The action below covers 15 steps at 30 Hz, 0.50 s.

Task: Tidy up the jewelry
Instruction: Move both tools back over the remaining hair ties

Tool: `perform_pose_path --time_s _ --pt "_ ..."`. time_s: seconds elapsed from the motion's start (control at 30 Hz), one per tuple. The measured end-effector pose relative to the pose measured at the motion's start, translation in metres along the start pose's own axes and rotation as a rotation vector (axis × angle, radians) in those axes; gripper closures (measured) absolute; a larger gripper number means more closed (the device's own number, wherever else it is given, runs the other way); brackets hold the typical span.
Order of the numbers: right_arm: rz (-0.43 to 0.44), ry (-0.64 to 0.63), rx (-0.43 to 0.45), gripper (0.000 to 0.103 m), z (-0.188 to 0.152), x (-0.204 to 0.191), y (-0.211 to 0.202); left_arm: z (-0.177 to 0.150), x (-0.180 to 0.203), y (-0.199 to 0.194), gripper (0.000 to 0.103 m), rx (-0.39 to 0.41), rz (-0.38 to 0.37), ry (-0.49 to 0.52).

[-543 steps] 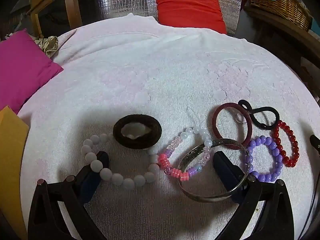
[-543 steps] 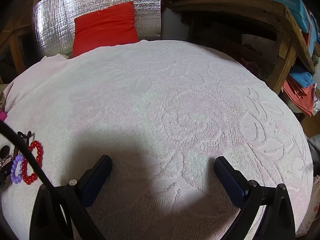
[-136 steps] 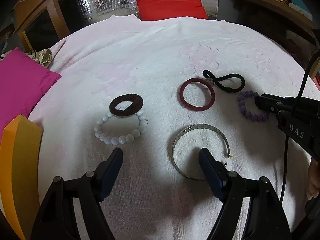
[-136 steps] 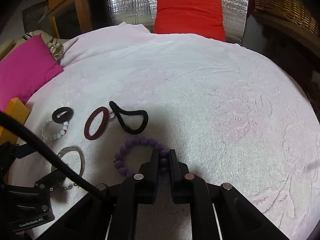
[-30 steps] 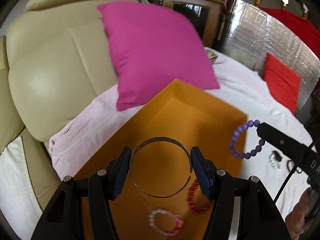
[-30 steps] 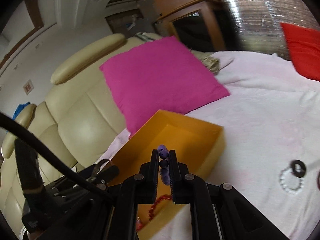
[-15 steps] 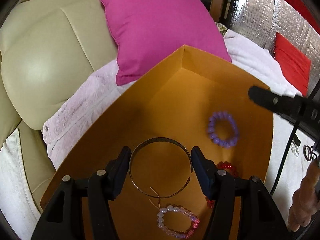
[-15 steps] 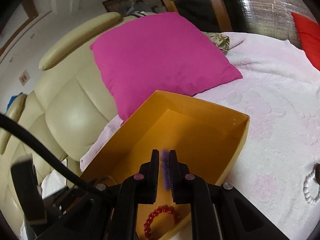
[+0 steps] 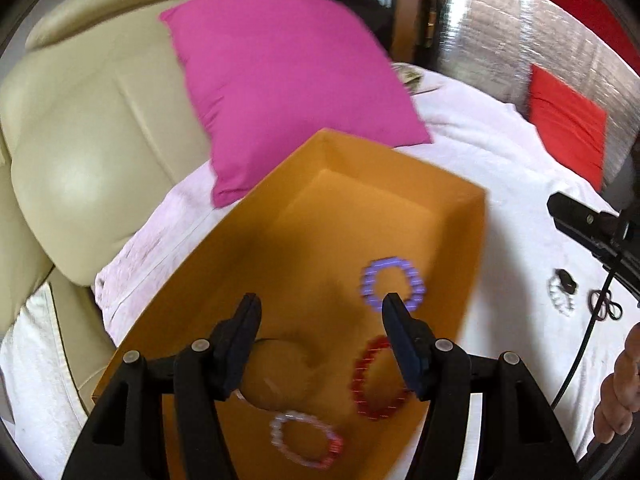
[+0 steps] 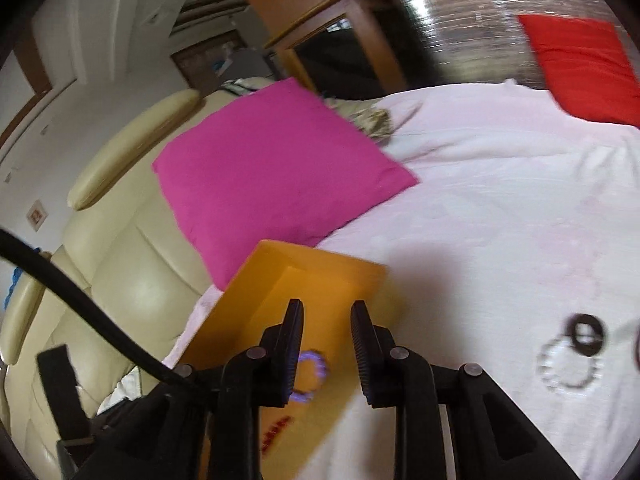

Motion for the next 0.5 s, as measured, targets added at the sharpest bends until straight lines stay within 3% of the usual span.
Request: perform_pose_path --time_s 0.27,0.5 --pt "-0.089 0.121 0.019 0.076 -0.003 0.094 -0.074 0.001 0.081 -0.030 0.039 0.053 -0.010 0.142" --pt "-0.107 0.331 -0.013 0.076 -0.032 0.192 -0.137 -0.016 0.148 -0.037 0.039 0.022 -0.054 0.268"
Point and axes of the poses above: each gripper's, at about its wrist camera, not at the fingertips, and y roughly the way its jaws point, x to its right, z to its top, the point moved 9 cm from there along y, roughly the way its jaws point, and after that the axes turned 8 degrees about -x, right-handed, at the moved point
